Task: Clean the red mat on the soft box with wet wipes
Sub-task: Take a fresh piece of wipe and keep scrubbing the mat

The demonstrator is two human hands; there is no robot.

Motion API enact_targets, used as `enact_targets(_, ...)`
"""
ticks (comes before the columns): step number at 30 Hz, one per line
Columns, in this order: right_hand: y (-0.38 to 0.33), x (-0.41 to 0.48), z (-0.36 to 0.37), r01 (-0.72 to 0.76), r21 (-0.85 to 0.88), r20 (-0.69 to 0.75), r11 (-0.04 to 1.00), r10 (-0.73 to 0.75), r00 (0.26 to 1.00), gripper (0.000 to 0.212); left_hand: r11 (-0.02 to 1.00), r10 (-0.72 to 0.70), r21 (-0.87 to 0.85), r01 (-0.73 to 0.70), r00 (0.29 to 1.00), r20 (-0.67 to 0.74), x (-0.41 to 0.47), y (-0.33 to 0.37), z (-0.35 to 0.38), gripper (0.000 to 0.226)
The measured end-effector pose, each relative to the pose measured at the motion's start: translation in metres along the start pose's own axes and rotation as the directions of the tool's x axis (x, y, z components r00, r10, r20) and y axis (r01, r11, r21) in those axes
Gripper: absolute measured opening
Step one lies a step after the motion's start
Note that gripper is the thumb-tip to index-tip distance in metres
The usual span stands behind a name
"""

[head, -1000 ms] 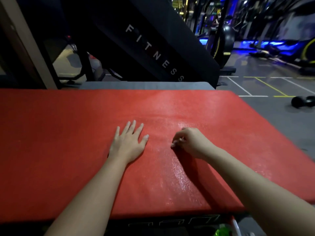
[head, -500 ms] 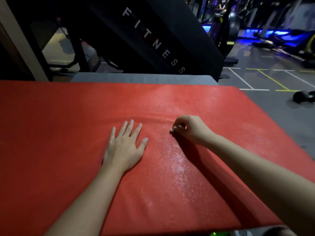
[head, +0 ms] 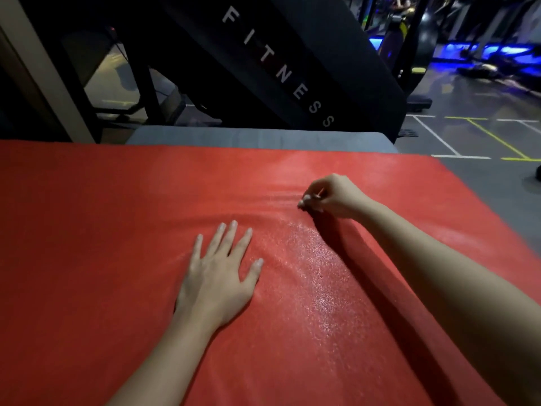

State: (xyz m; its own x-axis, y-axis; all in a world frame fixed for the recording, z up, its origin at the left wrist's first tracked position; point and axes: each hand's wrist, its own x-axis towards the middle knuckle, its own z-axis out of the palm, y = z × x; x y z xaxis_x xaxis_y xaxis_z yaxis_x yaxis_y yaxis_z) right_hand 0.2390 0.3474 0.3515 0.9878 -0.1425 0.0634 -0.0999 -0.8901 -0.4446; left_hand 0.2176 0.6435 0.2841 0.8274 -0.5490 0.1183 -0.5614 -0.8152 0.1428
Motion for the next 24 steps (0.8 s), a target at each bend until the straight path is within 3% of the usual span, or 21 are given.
enact_targets(3,0.017,0.032,0.010,-0.095,0.075,-0.197,0.993,0.108,0.975,0.013,1.000,0.004,0.002,-0.004,1.000,0.004,0.000,-0.001,0.000,0.077)
enact_targets(5,0.021,0.038,0.012,-0.146,0.155,-0.223,0.977,0.178,0.958,0.015,1.000,-0.007,-0.019,0.007,1.000,-0.002,0.000,-0.001,-0.001,0.076)
enact_targets(7,0.019,0.035,0.007,-0.133,0.167,-0.174,0.977,0.162,0.971,0.016,1.000,-0.006,-0.026,0.006,1.000,0.000,0.000,0.000,-0.002,0.076)
enact_targets(11,0.014,0.024,-0.006,-0.047,0.203,0.119,0.978,0.023,0.993,0.008,1.000,-0.009,-0.010,0.009,1.000,0.024,0.001,0.002,-0.004,0.076)
enact_targets(13,0.017,0.035,-0.002,-0.038,0.150,0.045,0.988,0.032,0.998,0.006,1.000,-0.008,0.001,0.008,0.999,0.034,0.000,0.002,-0.004,0.076)
enact_targets(16,0.018,0.065,0.015,-0.079,0.044,-0.195,0.996,0.086,0.977,0.007,1.000,-0.013,-0.002,0.013,0.999,0.035,-0.001,0.001,-0.004,0.075)
enact_targets(19,0.012,0.088,0.029,-0.144,0.178,-0.319,0.973,0.195,0.927,0.012,1.000,-0.008,-0.013,0.008,1.000,0.031,0.000,-0.001,-0.005,0.074)
enact_targets(21,0.008,0.094,0.028,-0.175,0.221,-0.300,0.959,0.238,0.924,0.010,1.000,-0.003,-0.024,0.004,1.000,0.025,0.000,-0.001,-0.005,0.073)
enact_targets(24,0.016,0.101,0.013,-0.215,0.174,-0.147,0.961,0.241,0.959,0.012,1.000,0.007,-0.008,-0.006,1.000,0.024,0.000,0.001,-0.003,0.072)
